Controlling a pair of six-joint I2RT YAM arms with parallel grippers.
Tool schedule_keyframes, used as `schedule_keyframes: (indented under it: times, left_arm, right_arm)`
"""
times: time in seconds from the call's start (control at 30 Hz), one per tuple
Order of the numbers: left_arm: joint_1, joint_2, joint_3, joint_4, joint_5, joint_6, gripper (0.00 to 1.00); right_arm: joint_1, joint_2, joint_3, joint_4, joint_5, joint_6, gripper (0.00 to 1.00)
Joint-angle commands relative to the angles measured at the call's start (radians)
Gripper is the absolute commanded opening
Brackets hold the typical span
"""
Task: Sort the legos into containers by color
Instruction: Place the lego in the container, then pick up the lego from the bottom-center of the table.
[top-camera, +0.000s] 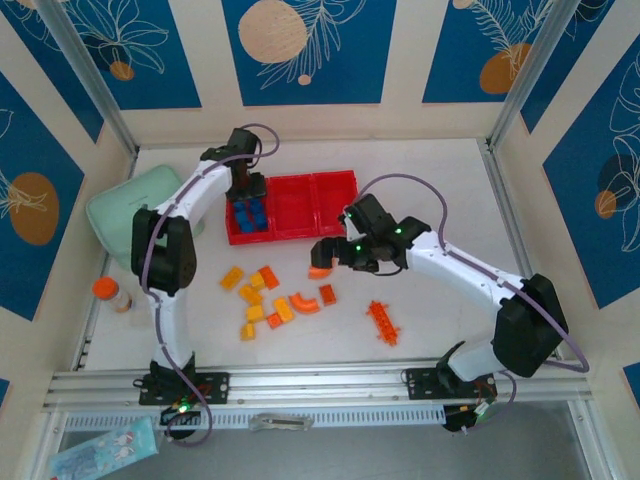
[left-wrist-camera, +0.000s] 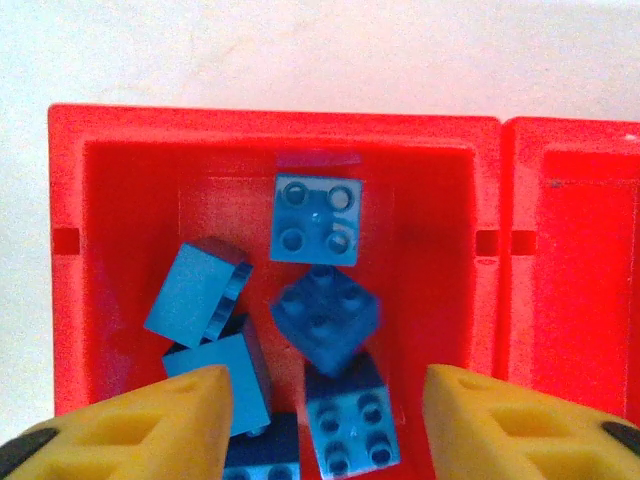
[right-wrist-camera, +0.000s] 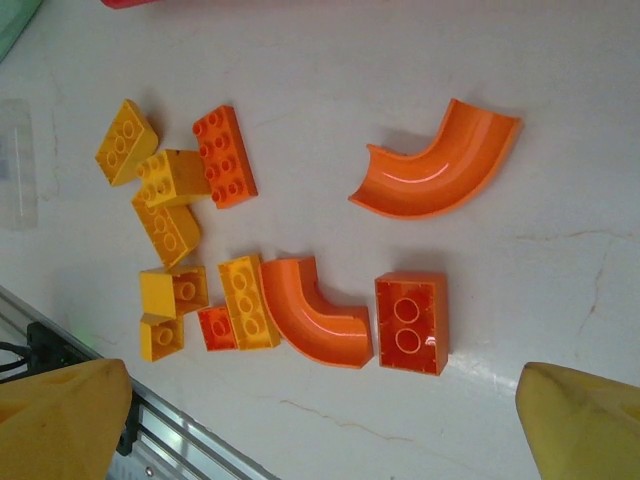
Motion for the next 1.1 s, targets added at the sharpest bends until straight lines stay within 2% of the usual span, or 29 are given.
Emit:
schedule_keyframes:
  times: [0.0, 0.13, 0.33, 0.43, 0.6, 0.73, 0.97, 1.07]
  left_arm:
    - [0.017, 0.002, 0.061, -0.050, -0.022, 0.030, 0.57]
    - [0.019, -0.057, 0.056, -0.075, -0.023, 0.031, 0.59]
    - [0.018, -0.229, -0.064, -0.080, 0.002, 0.033, 0.64]
    - [0.018, -0.340, -0.175, -0.070, 0.027, 0.018, 0.67]
    - [0.013, -0.552, -0.437, 0.022, 0.193, -0.004, 0.76]
    - [-0.003, -0.687, -0.609, 0.056, 0.269, -0.027, 0.84]
    - [-0.074, -0.913, -0.842, 0.128, 0.302, -0.101, 1.00]
    - [-0.098, -0.985, -0.919, 0.167, 0.310, -0.148, 0.99]
  right_arm:
    - [-0.003, 0.032, 0.044, -0.006, -0.012, -0.019, 0.99]
    - [0.009, 0.077, 0.087, -0.034, -0.011, -0.032, 0.99]
    - [0.032, 0.132, 0.154, -0.113, 0.033, -0.060, 0.99]
    - [0.043, 0.157, 0.178, -0.164, 0.080, -0.061, 0.99]
    - [0.073, 0.177, 0.177, -0.199, 0.164, -0.051, 0.99]
    - [0.095, 0.211, 0.173, -0.212, 0.203, -0.032, 1.00]
    - [0.139, 0.280, 0.149, -0.195, 0.249, -0.017, 0.93]
    - [0.161, 0.300, 0.135, -0.185, 0.286, -0.008, 0.88]
